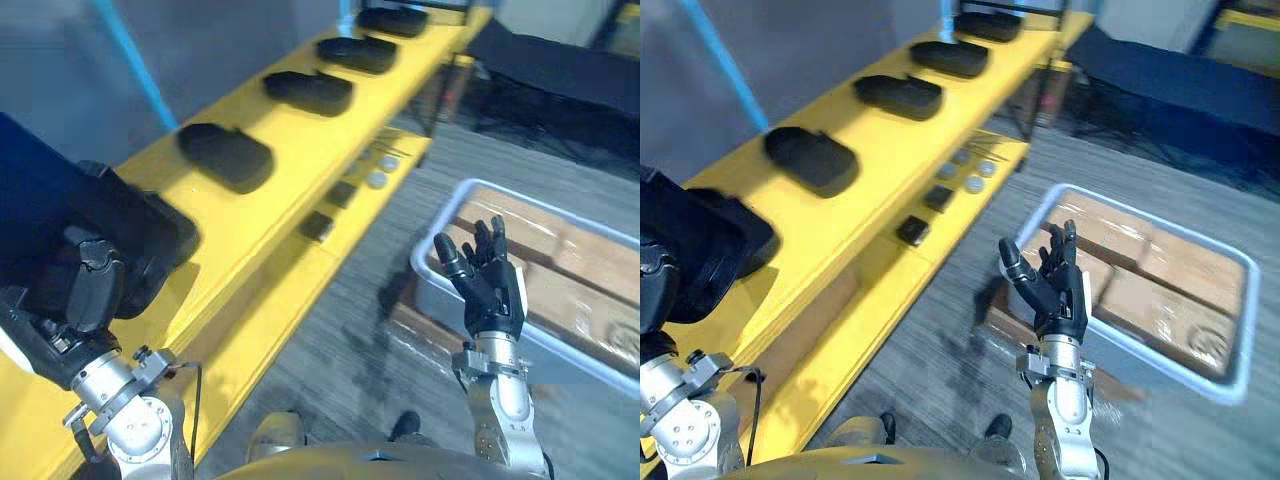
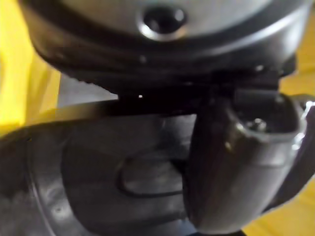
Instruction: Walk over and take three plastic housings, then place them on the shelf
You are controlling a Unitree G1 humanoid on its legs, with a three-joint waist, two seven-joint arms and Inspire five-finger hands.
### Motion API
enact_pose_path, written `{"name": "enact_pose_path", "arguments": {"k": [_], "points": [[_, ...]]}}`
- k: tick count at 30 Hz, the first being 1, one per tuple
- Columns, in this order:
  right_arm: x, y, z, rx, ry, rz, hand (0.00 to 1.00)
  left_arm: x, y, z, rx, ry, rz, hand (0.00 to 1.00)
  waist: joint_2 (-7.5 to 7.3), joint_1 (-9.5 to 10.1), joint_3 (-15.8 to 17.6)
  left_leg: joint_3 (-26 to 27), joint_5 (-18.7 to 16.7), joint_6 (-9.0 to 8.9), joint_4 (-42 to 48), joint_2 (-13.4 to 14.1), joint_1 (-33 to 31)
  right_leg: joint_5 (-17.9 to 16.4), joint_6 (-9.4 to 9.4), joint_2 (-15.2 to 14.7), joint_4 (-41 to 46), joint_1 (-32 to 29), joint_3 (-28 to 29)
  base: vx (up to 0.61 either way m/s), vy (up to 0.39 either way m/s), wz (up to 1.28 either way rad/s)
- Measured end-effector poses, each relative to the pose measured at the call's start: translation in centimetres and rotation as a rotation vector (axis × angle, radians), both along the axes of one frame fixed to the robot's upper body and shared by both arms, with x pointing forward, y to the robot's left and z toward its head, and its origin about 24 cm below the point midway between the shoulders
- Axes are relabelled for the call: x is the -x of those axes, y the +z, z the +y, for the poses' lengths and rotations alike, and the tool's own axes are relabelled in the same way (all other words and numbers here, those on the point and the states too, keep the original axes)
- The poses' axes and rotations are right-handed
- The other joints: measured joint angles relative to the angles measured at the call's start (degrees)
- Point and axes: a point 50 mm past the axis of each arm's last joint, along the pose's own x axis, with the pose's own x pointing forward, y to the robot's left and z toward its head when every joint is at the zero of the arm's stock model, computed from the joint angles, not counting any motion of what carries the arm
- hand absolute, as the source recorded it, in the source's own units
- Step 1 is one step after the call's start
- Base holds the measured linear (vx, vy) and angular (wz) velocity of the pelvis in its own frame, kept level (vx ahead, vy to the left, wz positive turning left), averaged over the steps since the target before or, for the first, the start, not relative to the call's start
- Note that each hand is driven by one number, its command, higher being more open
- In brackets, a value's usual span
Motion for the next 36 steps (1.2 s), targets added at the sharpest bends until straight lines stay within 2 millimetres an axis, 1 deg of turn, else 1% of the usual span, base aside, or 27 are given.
{"name": "enact_pose_path", "arguments": {"k": [1,2,4,7,9,10,11,12,13,14,15,16,17,18,20,21,22,23,24,25,27,29,30,31,32,34,36], "points": [[-0.3,0.1,-0.1,-0.007,-0.03,-0.003,1.0,0.2,0.2,-0.1,-0.01,-0.01,-0.016,0.0,0.1,-0.01,0.0,2.4,0.2,-0.05,0.3,0.7,-0.5,-0.1,0.52,-0.5,0.0,0.4,-0.5,-0.01,0.106,1.02],[-0.5,0.1,-0.3,-0.008,-0.066,0.004,1.0,0.3,0.8,-0.3,-0.023,-0.019,-0.046,0.0,0.25,-0.03,0.0,4.5,0.9,-1.44,0.0,1.1,-0.5,0.0,1.12,-1.2,0.3,1.1,-0.9,0.01,0.157,0.99],[-1.0,-0.3,0.0,0.013,-0.077,0.032,1.0,0.9,1.8,-0.4,-0.046,-0.012,-0.102,0.0,0.6,0.68,-0.1,4.6,1.8,-4.53,-0.2,0.4,-0.4,0.2,1.61,-2.4,1.1,1.2,-0.5,0.02,0.24,0.4],[-1.2,-1.2,1.3,-0.037,-0.064,0.078,1.0,1.4,3.1,-0.5,-0.089,-0.009,-0.174,0.0,0.24,1.11,-0.2,4.9,1.3,-5.05,0.0,-1.5,-0.2,-2.0,3.29,-5.6,5.6,0.1,-0.2,0.07,0.214,0.1],[-1.5,-1.5,2.3,-0.072,-0.061,0.103,1.0,1.6,4.0,-0.5,-0.146,-0.032,-0.208,0.0,-0.99,0.62,0.5,3.7,-0.4,-4.7,1.4,-3.4,0.0,-5.2,5.76,-9.7,13.4,-1.2,-0.2,0.1,0.187,0.29],[-1.4,-1.6,2.4,-0.078,-0.067,0.112,1.0,1.5,4.2,-0.6,-0.161,-0.042,-0.214,0.0,-1.33,0.36,0.7,3.0,-0.8,-4.81,1.6,-3.6,0.2,-5.4,5.69,-11.0,16.9,-1.8,0.5,0.09,0.16,0.45],[-1.6,-2.0,2.3,-0.077,-0.074,0.13,1.0,1.3,4.2,-0.7,-0.177,-0.05,-0.214,0.0,-1.35,0.05,0.8,2.0,-1.1,-4.81,1.8,-3.8,0.8,-4.9,4.58,-13.3,26.2,-5.1,3.4,0.1,0.152,0.53],[-1.7,-2.2,2.5,-0.085,-0.082,0.138,1.0,1.2,4.5,-0.6,-0.2,-0.055,-0.225,0.0,-1.88,-0.6,1.1,0.6,-1.0,-4.39,1.3,-4.0,1.9,-3.1,2.65,-14.4,33.3,-7.9,8.3,0.11,0.14,0.53],[-1.7,-2.2,2.6,-0.092,-0.084,0.138,1.0,1.2,4.7,-0.5,-0.213,-0.058,-0.231,0.0,-2.3,-0.72,1.2,-0.2,-0.6,-3.94,0.7,-4.2,2.5,-2.0,2.0,-14.7,36.2,-9.1,10.4,0.15,0.079,0.57],[-1.7,-2.2,2.8,-0.108,-0.088,0.137,1.0,1.1,5.0,-0.4,-0.234,-0.063,-0.245,0.0,-2.62,-1.25,1.3,-2.2,-0.2,-3.81,-0.3,-3.8,3.3,-2.5,1.71,-14.4,39.7,-11.3,13.5,0.14,-0.032,0.5],[-1.8,-2.2,2.9,-0.112,-0.084,0.13,1.0,0.9,5.2,-0.4,-0.237,-0.062,-0.258,0.0,-2.98,-1.65,1.1,-3.2,-0.2,-3.85,-0.5,-3.5,3.4,-6.0,1.4,-13.1,40.0,-11.4,14.5,0.18,-0.11,0.7],[-2.0,-1.9,2.9,-0.105,-0.069,0.114,1.0,0.5,5.4,-0.3,-0.231,-0.056,-0.285,0.0,-3.18,-2.08,1.0,-4.9,-0.2,-3.91,-0.8,-3.2,3.3,-11.0,0.16,-10.6,38.7,-11.3,15.7,0.17,-0.147,0.79],[-2.3,-1.4,2.6,-0.067,-0.055,0.08,1.0,-0.1,5.6,-0.2,-0.212,-0.051,-0.325,0.0,-3.17,-2.07,1.0,-6.7,-0.2,-3.97,-1.2,-2.9,3.1,-14.4,-0.82,-7.4,33.8,-11.3,16.3,0.15,-0.128,0.74],[-2.5,-1.1,2.6,-0.049,-0.05,0.063,1.0,-0.3,5.6,-0.2,-0.204,-0.048,-0.338,0.0,-3.16,-2.1,1.0,-7.5,-0.2,-4.03,-1.3,-2.9,2.9,-14.6,-1.14,-6.2,31.2,-11.6,17.4,0.16,-0.177,0.75],[-2.8,-0.1,2.5,-0.008,-0.036,0.01,1.0,-1.2,5.7,-0.4,-0.179,-0.06,-0.366,0.0,-3.02,-2.97,1.0,-12.0,-1.2,-5.59,-0.1,-2.9,1.0,-14.4,-1.41,-1.0,22.4,-12.6,26.8,0.16,-0.25,0.96],[-2.8,0.1,2.5,-0.009,-0.034,0.001,1.0,-1.2,5.7,-0.5,-0.179,-0.067,-0.367,0.0,-3.5,-3.45,0.7,-13.4,-1.7,-6.31,0.6,-3.0,0.3,-14.1,-1.09,0.0,20.3,-12.1,29.3,0.13,-0.273,1.26],[-2.6,0.6,2.5,-0.012,-0.037,-0.022,1.0,-1.3,5.6,-0.8,-0.175,-0.091,-0.36,0.0,-4.86,-3.79,0.0,-15.9,-2.8,-7.98,1.9,-3.8,-0.7,-11.4,1.52,1.1,19.1,-11.4,32.6,0.17,-0.288,1.17],[-2.4,1.3,2.1,0.018,-0.044,-0.047,1.0,-1.4,5.0,-1.3,-0.134,-0.111,-0.344,0.0,-3.32,-3.48,-0.3,-17.5,-3.5,-9.11,2.3,-2.6,-0.5,-13.1,2.2,1.8,20.7,-10.8,30.3,0.18,-0.278,0.96],[-2.3,1.5,2.0,0.028,-0.044,-0.056,1.0,-1.4,4.9,-1.4,-0.126,-0.113,-0.339,0.0,-2.83,-3.35,-0.6,-17.9,-3.5,-9.51,2.3,-2.0,-0.5,-13.4,2.0,2.2,20.9,-10.7,29.4,0.23,-0.25,0.71],[-2.2,2.6,1.7,0.079,-0.048,-0.103,1.0,-1.3,4.7,-1.8,-0.112,-0.124,-0.33,0.0,-1.46,-2.82,-1.4,-17.8,-2.9,-10.46,2.3,-0.4,-0.6,-14.4,1.17,3.2,21.3,-9.8,27.0,0.19,-0.18,0.77],[-1.7,6.5,1.1,0.196,-0.073,-0.288,1.0,-1.4,5.0,-2.4,-0.121,-0.168,-0.332,0.0,-0.42,-2.46,-2.4,-15.5,-0.3,-11.78,0.2,1.8,-1.2,-15.6,-0.58,4.3,21.8,-8.5,22.6,0.2,-0.242,1.02],[-1.0,10.2,0.8,0.307,-0.108,-0.489,1.0,-1.3,5.4,-2.7,-0.132,-0.19,-0.348,0.0,-0.75,-2.35,-2.6,-13.0,2.1,-11.7,-0.6,2.3,-2.3,-16.2,-1.56,4.4,21.7,-7.9,19.8,0.15,-0.206,0.91],[-0.4,12.3,0.5,0.393,-0.141,-0.614,1.0,-1.4,5.5,-2.8,-0.132,-0.203,-0.351,0.0,-1.12,-2.55,-2.6,-10.5,3.7,-11.16,-1.0,2.7,-2.8,-16.4,-1.84,4.3,21.6,-7.2,17.8,0.11,-0.158,0.9],[-0.2,13.0,0.3,0.421,-0.158,-0.663,1.0,-1.4,5.5,-2.9,-0.132,-0.21,-0.351,0.0,-1.43,-2.99,-2.6,-8.9,4.5,-10.65,-1.0,2.9,-3.2,-16.4,-1.93,4.3,21.3,-6.6,16.8,0.08,-0.146,1.27],[0.6,14.2,-0.5,0.484,-0.206,-0.738,1.0,-1.5,5.5,-2.9,-0.14,-0.233,-0.352,0.0,-2.66,-3.91,-2.7,-4.6,6.6,-9.09,-1.1,3.1,-4.2,-16.5,-2.15,4.1,19.8,-4.8,14.3,0.05,-0.104,1.16],[1.4,14.8,-1.4,0.508,-0.257,-0.767,1.0,-1.7,5.6,-3.1,-0.138,-0.251,-0.362,0.0,-3.87,-3.81,-2.6,-1.3,8.2,-7.27,-1.8,3.1,-4.5,-16.8,-2.57,4.1,19.5,-4.1,13.6,0.02,-0.074,0.87],[2.0,14.6,-2.3,0.534,-0.296,-0.752,1.0,-1.7,5.3,-3.1,-0.132,-0.248,-0.357,0.0,-4.6,-3.83,-2.9,-1.4,10.3,-7.56,-4.4,2.4,-4.1,-17.2,-3.18,4.1,19.0,-4.4,13.7,-0.04,-0.032,0.36]]}}
